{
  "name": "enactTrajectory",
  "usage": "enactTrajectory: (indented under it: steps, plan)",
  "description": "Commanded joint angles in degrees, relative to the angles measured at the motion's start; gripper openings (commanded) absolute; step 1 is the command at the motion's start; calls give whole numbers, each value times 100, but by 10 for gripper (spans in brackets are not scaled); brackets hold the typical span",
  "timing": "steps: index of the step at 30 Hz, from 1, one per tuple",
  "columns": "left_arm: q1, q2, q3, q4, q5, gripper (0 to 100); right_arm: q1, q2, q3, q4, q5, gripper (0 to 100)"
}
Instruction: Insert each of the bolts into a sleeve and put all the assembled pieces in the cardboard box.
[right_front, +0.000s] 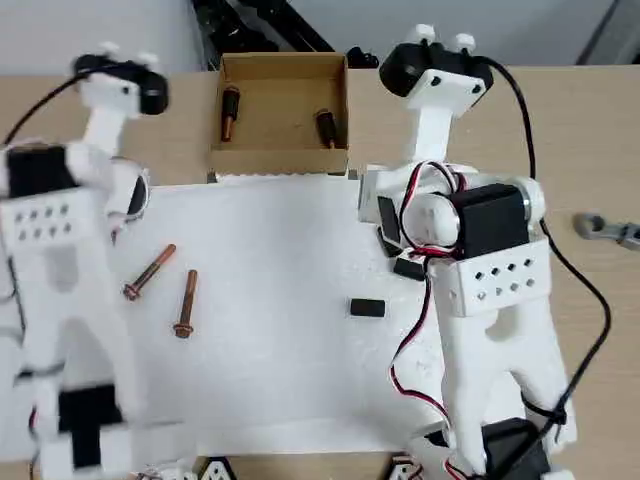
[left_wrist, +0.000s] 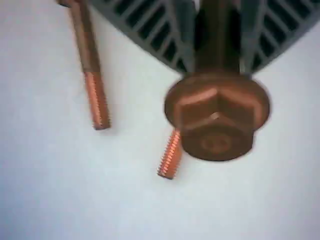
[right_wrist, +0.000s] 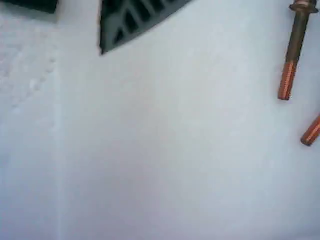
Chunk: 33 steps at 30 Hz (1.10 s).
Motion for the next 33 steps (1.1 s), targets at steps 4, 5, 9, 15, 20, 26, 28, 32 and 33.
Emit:
enactTrajectory:
  steps: [4,5,9,15,20,26,28,32,33]
  plan:
    - [-35,-2752,927,18,1037,6,-242,-356,905,22,-18,158]
    - [-35,-3095,1086,9,1116,6,-303,-426,1073,22,-18,158]
    - [-53,-4352,1859,-246,1319,6,-338,-549,1618,13,0,158]
    - [-809,-5916,3029,-985,1741,6,-303,-303,1969,4,308,158]
    - [-1090,-6655,3767,-1108,1732,6,127,646,1934,-4,914,158]
    - [-1090,-6884,4171,-1073,1723,6,418,1895,826,-145,2101,158]
    - [-1090,-6866,4198,-1081,1723,6,391,2202,457,-145,2286,158]
    - [-1073,-6857,4198,-1090,1723,6,400,2765,88,-154,2286,158]
    - [-1073,-6857,4198,-1108,1723,6,400,2897,70,-154,2277,158]
